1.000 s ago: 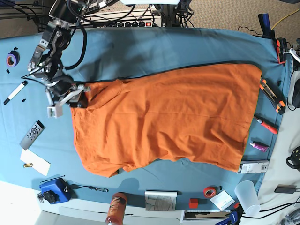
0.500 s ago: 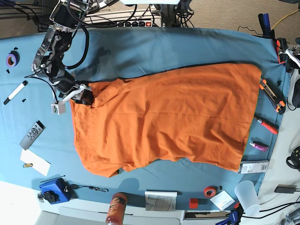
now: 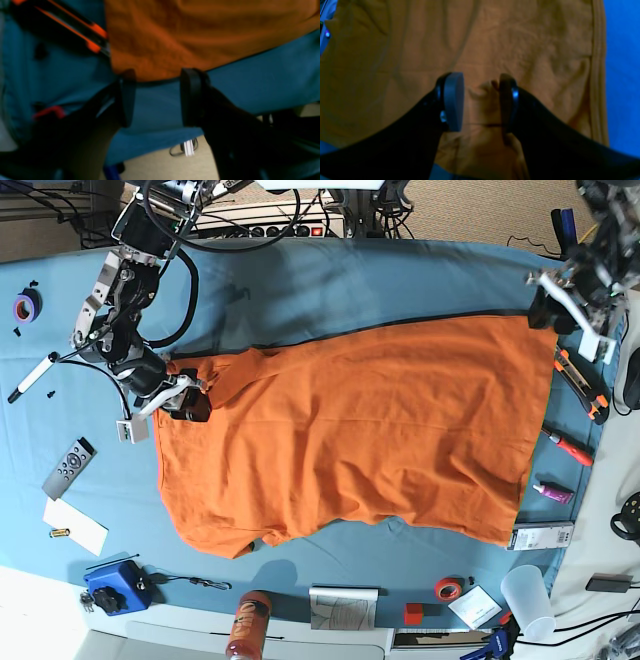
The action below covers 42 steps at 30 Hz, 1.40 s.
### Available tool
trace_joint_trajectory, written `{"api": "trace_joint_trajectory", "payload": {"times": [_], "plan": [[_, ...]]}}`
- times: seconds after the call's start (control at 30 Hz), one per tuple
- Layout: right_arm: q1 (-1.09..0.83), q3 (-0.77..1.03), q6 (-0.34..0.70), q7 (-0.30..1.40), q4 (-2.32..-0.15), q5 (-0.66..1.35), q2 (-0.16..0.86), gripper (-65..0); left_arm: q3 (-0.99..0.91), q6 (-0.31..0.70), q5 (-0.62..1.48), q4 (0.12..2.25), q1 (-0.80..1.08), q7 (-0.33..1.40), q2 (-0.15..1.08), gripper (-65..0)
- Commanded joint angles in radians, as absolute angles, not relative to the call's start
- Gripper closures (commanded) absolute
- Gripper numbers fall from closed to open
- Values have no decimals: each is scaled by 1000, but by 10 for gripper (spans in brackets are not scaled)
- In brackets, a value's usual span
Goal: Layout the t-shirt on the table in an organized manner, then fold the t-shirt properly
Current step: 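Move the left gripper down and grasp the shirt edge near it, then fold the grasped shirt edge over toward the shirt middle with both grippers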
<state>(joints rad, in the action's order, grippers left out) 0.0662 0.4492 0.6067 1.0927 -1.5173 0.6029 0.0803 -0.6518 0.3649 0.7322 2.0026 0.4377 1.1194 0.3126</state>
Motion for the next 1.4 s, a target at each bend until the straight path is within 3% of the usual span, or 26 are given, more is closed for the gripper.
{"api": "trace_joint_trajectory", "payload": {"times": [0.0, 0.13, 0.47, 0.53, 0.63, 0.67, 1.0, 1.37], "plan": [[83, 451, 614, 1081, -1532, 624, 92, -234, -636, 334, 705, 1991, 425, 1099, 326, -295], [83, 451, 614, 1091, -1532, 624, 92, -234, -605, 228, 654, 1891, 373, 1098, 294, -295], [83, 451, 614, 1106, -1532, 624, 94, -232, -605, 205, 718, 1848, 355, 1066, 228, -287], [83, 451, 620, 1116, -1532, 624, 94, -158, -605, 197, 718, 1848, 348, 1065, 228, -223], [83, 451, 653, 1126, -1532, 624, 94, 0, -605, 199, 718, 1848, 335, 1065, 228, -35], [83, 451, 659, 1126, -1532, 624, 94, 0, -605, 198, 718, 1848, 331, 1066, 228, 0], [83, 454, 658, 1131, -1590, 662, 94, 0, -651, 210, 718, 1935, 310, 1121, 236, 0], [66, 476, 631, 1136, -1675, 662, 94, 0, -683, 210, 718, 1989, 297, 1050, 239, 0]]}}
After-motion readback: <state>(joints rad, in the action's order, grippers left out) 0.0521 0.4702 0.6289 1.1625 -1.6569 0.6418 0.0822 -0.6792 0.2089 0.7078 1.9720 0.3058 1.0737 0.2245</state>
